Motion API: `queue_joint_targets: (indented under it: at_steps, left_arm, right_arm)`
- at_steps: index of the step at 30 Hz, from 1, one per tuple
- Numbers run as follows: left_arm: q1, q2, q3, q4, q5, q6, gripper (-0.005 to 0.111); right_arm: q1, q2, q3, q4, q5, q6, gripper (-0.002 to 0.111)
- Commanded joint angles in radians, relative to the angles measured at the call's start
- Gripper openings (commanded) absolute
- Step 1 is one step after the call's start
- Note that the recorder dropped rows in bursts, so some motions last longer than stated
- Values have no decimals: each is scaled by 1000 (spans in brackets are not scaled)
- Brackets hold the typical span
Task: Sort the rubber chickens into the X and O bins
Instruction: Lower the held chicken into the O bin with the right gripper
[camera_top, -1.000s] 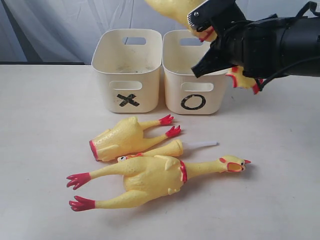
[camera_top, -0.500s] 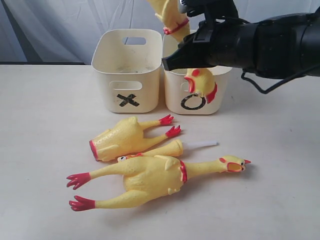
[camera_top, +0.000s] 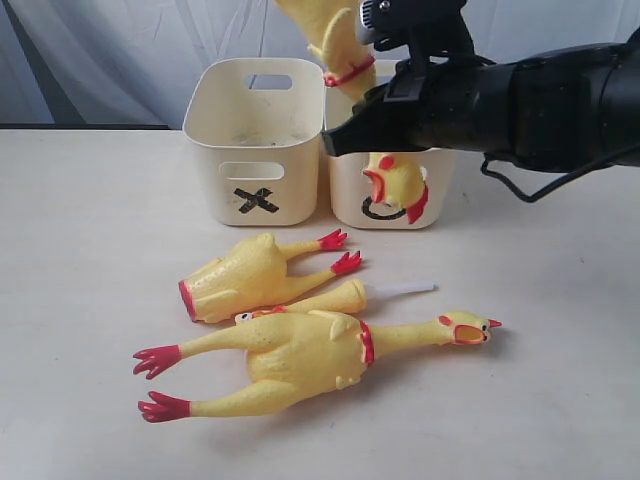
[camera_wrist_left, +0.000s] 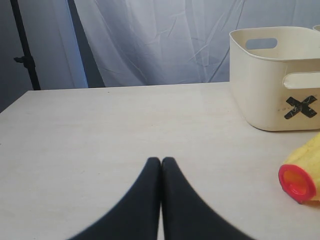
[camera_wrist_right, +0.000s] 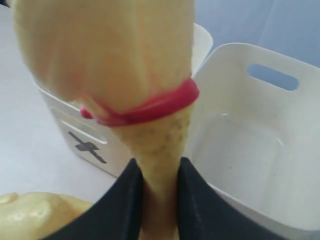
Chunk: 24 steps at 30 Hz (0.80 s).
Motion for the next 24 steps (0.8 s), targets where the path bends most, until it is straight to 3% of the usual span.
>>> queue_joint_targets:
  at_steps: [1,4,10,13,24]
  left_arm:
    - [1,-5,2,1,-14,-5,0]
    - [1,-5,2,1,-14,-5,0]
    - [1,-5,2,1,-14,-5,0]
    - [1,-5,2,1,-14,-5,0]
    - [1,-5,2,1,-14,-5,0]
  right_arm:
    - [-9,-14,2,-5,83,102,-1]
    - [-38,-14,2,-141,176,297,-1]
    - [-101,-14,2,-681,263,867,-1]
    - [-127,-16,-1,-828,310,1041,-1]
    - [-170,-16,-1,-922,401,1184,-1]
